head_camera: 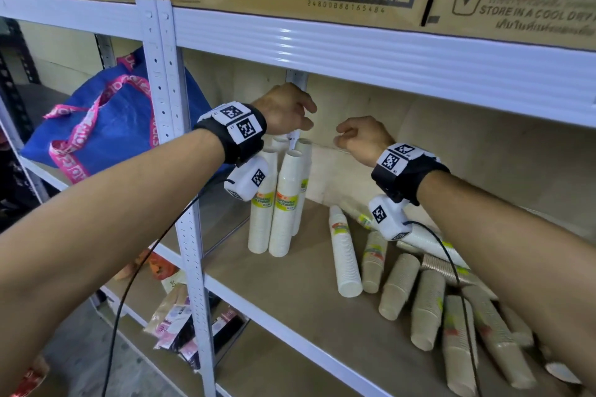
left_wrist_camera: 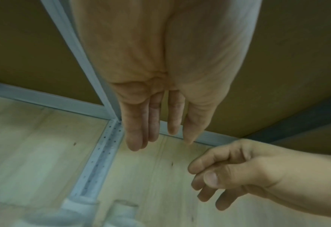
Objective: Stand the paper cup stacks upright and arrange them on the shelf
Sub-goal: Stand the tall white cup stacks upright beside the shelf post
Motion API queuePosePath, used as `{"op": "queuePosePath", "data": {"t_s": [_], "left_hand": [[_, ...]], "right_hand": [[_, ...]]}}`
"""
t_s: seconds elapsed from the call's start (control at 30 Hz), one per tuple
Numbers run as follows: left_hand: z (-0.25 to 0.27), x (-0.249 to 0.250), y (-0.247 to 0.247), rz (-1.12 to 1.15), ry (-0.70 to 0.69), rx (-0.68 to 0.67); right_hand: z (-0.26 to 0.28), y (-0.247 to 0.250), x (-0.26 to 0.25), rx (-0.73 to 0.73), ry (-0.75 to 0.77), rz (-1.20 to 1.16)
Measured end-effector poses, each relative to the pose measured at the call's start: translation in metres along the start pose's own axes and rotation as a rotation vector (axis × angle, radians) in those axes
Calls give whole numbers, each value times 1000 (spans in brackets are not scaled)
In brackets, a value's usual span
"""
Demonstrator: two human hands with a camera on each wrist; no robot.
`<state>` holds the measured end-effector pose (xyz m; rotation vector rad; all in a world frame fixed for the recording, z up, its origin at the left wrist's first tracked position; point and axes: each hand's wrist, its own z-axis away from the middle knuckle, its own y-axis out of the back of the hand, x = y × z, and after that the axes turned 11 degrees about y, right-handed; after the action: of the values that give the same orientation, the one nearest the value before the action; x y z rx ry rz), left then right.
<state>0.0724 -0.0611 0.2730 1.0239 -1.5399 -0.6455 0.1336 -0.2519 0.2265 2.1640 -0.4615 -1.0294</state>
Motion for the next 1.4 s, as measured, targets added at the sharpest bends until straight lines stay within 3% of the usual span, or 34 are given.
{"op": "queuePosePath", "data": {"t_s": [0.4,0.87,1.23,1.4], "left_hand": [[-1,44,-86,77,-60,-180],[6,6,-213,48,209,-357],[10,-13,-276,48,404,-434],[12,-14,-291,33,416,-454]], "right_hand": [[50,57,79,-22,-205,164],[129,70,199,-198,-455,281],[158,64,263,-317,-487,450],[166,62,284,-305,-498,436]]}}
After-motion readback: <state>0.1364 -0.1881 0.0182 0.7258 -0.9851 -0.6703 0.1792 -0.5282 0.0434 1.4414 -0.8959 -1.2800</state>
